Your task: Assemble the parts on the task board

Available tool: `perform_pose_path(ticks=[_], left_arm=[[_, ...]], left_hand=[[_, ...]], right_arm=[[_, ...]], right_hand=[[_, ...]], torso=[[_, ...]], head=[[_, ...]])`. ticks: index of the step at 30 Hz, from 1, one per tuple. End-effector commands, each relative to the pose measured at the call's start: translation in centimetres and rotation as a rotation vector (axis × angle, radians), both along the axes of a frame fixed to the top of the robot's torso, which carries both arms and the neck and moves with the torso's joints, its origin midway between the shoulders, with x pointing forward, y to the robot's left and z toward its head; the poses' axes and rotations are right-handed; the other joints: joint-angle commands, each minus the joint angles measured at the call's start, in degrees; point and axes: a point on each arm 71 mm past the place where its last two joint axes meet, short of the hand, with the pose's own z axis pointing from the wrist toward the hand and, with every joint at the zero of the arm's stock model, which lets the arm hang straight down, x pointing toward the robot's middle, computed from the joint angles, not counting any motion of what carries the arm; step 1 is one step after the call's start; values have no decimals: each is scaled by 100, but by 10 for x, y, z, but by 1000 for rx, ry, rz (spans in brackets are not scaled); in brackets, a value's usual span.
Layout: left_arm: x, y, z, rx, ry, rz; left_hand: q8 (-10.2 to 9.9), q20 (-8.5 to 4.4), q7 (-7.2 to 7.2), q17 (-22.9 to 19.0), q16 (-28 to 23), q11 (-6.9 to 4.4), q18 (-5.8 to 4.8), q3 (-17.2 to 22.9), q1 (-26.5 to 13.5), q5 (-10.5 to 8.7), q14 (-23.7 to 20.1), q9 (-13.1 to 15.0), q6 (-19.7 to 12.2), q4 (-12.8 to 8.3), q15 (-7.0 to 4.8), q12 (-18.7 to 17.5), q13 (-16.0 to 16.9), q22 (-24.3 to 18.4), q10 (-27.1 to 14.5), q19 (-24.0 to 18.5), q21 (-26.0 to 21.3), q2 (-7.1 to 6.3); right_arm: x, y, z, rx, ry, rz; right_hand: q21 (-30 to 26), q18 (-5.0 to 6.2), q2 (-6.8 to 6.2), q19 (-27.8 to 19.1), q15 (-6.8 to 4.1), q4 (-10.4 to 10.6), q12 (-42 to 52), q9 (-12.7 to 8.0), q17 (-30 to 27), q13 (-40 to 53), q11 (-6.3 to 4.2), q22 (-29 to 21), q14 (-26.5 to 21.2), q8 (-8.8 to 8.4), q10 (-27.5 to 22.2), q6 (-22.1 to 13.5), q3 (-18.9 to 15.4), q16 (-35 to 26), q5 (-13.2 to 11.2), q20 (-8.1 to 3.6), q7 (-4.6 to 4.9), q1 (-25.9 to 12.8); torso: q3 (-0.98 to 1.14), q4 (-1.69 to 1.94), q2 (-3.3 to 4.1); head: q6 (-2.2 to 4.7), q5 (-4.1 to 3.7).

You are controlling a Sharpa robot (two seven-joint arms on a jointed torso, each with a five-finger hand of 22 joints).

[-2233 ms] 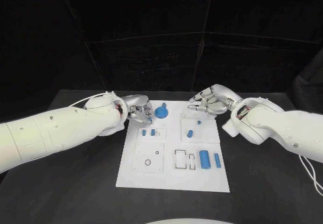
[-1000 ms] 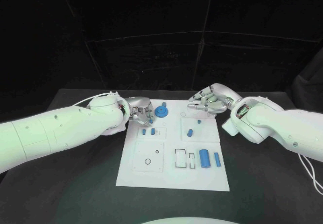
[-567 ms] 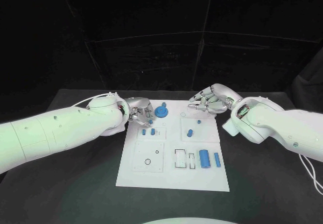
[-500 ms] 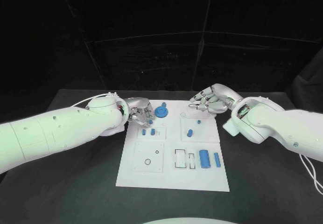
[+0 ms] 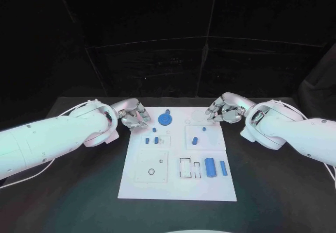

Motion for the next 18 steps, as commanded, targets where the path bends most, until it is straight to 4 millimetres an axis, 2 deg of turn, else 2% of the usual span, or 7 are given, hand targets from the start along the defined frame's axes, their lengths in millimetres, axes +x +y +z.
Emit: perform_pose_path(ticks=[1, 4, 6, 8, 15, 18], left_arm=[[-1, 7, 14, -487, 96, 45], [-4, 16, 17, -636, 136, 56], [-6, 22, 20, -732, 162, 70], [-8, 25, 21, -792, 178, 81], [-14, 28, 24, -906, 209, 98], [-16, 28, 24, -923, 212, 98]], left_hand=[[-4, 30, 43, -580, -471, 9, 58, 30, 74, 13, -409, -27, -8, -22, 25, 68, 9, -128, -63, -238, -210, -10], [-16, 53, 54, -654, -554, 22, 60, -12, 65, 11, -551, -36, -25, -30, 47, 103, 8, -172, -113, -362, -300, -15], [-23, 64, 58, -692, -583, 25, 63, -42, 59, 13, -612, -39, -35, -30, 54, 140, 13, -193, -117, -414, -339, -6], [-27, 70, 59, -712, -589, 22, 65, -63, 49, 12, -635, -40, -41, -25, 55, 186, 24, -203, -81, -435, -356, 6], [-16, 69, 52, -761, -576, -5, 74, -102, 28, 13, -659, -36, -20, -9, 41, 351, 60, -223, 101, -454, -381, 55], [-12, 67, 50, -772, -571, -11, 74, -110, 22, 13, -663, -36, -13, -7, 38, 380, 63, -227, 130, -455, -385, 62]], right_arm=[[-3, 4, 1, -254, -109, 55], [-3, 7, 1, -316, -150, 64], [-3, 11, 1, -353, -175, 69], [-3, 13, 1, -371, -186, 73], [-2, 24, -4, -406, -182, 94], [-2, 29, -7, -416, -168, 107]], right_hand=[[40, 38, -41, 57, 18, 45, -182, -13, 24, -225, 21, 37, 62, -54, 47, 49, -3, -2, -41, 10, 4, 46], [50, 36, -66, 68, 33, 78, -306, -19, 26, -390, 37, 57, 65, -109, 44, 37, -9, 0, -76, 20, 12, 42], [87, 25, -78, 106, 51, 99, -419, -20, 68, -556, 56, 115, 80, -166, 48, 28, 5, 39, -119, 33, 30, 58], [101, 22, -82, 119, 65, 110, -485, -21, 76, -665, 70, 136, 83, -206, 58, 22, 25, 50, -175, 43, 49, 76], [182, 2, -74, 190, 99, 109, -653, -20, 178, -950, 109, 258, 111, -312, 87, 4, 143, 154, -294, 63, 91, 179], [227, -9, -78, 225, 110, 105, -715, -20, 234, -1059, 120, 323, 124, -349, 105, 4, 200, 210, -313, 68, 102, 221]], torso=[[1, -7, 15], [4, -2, 10], [5, 6, 11], [-2, 10, 12], [-7, 4, 13], [-3, 3, 14]], head=[[38, -59], [39, -72], [52, -107], [57, -114], [66, -113], [59, -115]])
